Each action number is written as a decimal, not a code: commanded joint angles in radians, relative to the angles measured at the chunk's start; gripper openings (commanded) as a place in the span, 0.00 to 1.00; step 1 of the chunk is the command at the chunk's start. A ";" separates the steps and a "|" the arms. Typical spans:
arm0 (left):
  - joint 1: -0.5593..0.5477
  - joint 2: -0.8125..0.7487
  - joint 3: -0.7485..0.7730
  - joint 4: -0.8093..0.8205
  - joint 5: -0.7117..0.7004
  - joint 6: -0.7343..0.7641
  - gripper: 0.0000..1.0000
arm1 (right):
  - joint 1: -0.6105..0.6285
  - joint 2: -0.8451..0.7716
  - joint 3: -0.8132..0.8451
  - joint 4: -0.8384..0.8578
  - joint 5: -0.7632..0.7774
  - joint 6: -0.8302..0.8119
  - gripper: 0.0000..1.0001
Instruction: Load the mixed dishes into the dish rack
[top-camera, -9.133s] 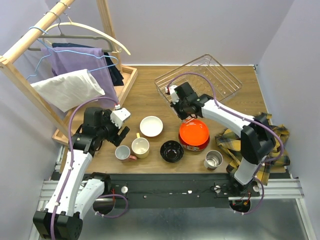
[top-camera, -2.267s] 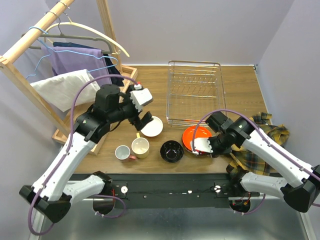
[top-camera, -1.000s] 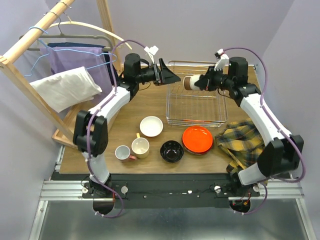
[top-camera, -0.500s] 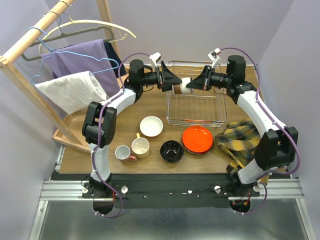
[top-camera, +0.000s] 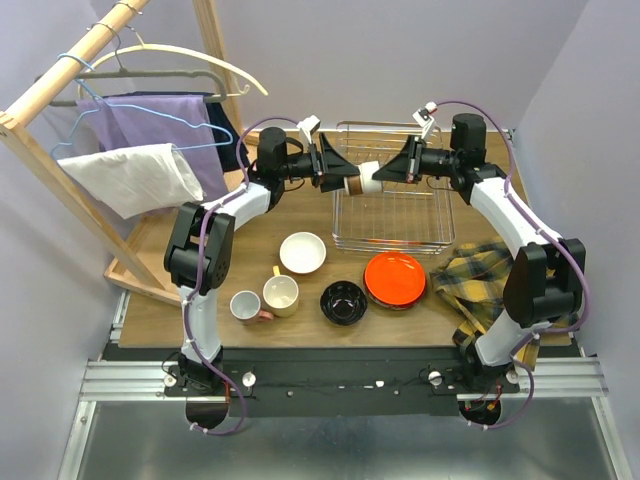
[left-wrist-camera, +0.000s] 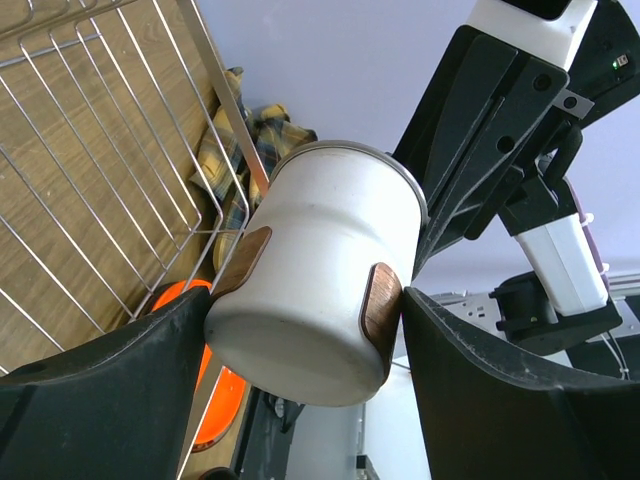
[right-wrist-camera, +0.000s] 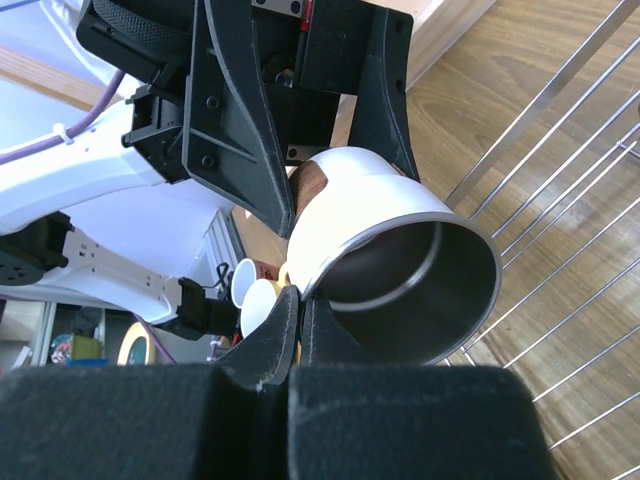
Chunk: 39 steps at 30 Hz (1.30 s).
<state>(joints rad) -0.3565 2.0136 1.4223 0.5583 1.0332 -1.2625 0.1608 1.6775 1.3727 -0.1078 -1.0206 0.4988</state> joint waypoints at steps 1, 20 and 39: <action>-0.013 -0.012 0.021 0.034 0.079 -0.003 0.75 | -0.020 0.027 -0.023 -0.015 0.028 -0.065 0.01; -0.016 0.039 0.208 -0.410 -0.001 0.438 0.22 | -0.033 -0.104 0.114 -0.624 0.315 -0.652 0.59; -0.073 0.163 0.682 -1.032 -0.433 1.199 0.16 | -0.035 -0.142 0.023 -1.003 0.398 -1.506 0.60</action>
<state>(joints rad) -0.4236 2.1784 2.0239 -0.3576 0.7250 -0.2611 0.1295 1.4590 1.3624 -0.9230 -0.6830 -0.7090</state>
